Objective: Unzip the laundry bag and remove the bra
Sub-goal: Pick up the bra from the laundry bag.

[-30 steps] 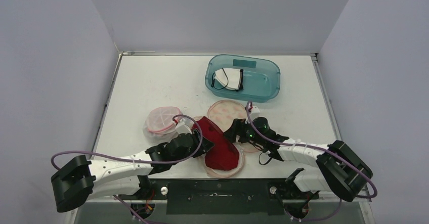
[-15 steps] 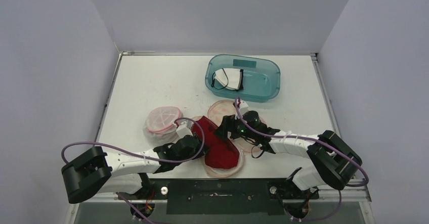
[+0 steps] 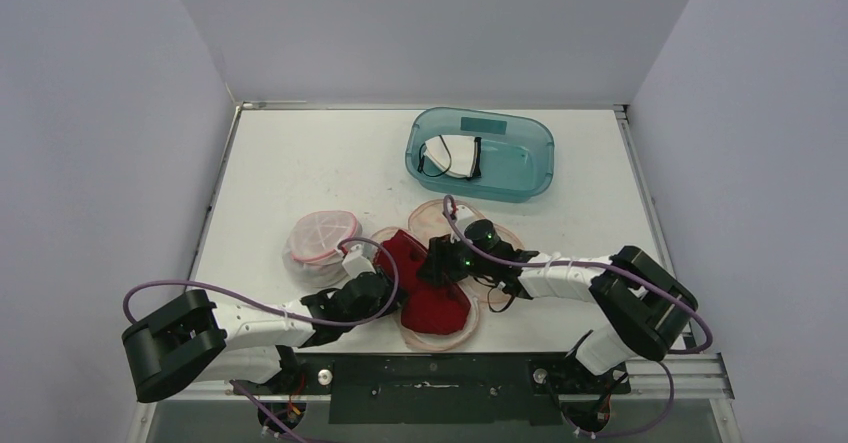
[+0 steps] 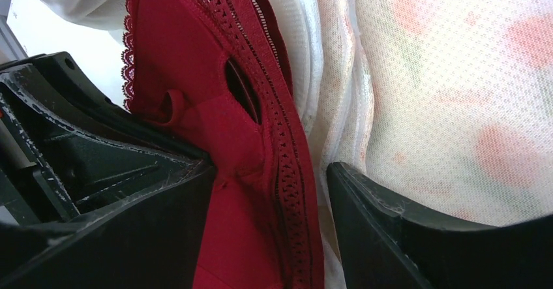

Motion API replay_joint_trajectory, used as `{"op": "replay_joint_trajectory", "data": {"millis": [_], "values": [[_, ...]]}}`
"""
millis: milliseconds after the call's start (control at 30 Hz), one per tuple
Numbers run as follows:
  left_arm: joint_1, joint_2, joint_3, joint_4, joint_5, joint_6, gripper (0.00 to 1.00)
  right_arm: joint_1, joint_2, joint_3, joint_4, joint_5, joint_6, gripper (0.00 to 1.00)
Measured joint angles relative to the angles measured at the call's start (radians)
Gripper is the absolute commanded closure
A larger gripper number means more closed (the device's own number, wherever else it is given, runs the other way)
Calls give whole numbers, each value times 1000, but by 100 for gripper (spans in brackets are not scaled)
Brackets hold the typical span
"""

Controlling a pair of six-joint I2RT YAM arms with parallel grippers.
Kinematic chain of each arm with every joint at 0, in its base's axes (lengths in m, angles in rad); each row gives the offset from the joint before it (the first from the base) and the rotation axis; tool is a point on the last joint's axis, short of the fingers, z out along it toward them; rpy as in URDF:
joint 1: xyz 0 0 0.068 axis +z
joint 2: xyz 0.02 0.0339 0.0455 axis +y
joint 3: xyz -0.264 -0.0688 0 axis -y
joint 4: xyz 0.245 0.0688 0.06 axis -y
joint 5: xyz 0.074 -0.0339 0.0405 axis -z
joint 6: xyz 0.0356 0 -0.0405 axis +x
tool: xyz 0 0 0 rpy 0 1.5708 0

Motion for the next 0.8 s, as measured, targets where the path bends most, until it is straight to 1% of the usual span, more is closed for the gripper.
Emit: {"op": "replay_joint_trajectory", "data": {"millis": [33,133,267,333,600,733,800], "values": [[0,0,-3,7,0,0,85,2,2,0,-1,-2,0,35],[0,0,-13,25,0,0,85,5,19,10,-5,-8,-3,30],[0,0,-23,43,-2,-1,86,13,53,26,-16,-6,-8,31],[0,0,-29,51,-3,-3,86,17,68,35,-21,-5,-12,35],[1,-6,-38,62,-8,-10,86,35,101,53,-20,-4,-14,64],[0,-8,-42,63,-9,-11,85,36,101,53,-20,-2,-10,71],[1,-11,-43,64,-10,-13,82,37,97,53,-21,2,-10,71]]}}
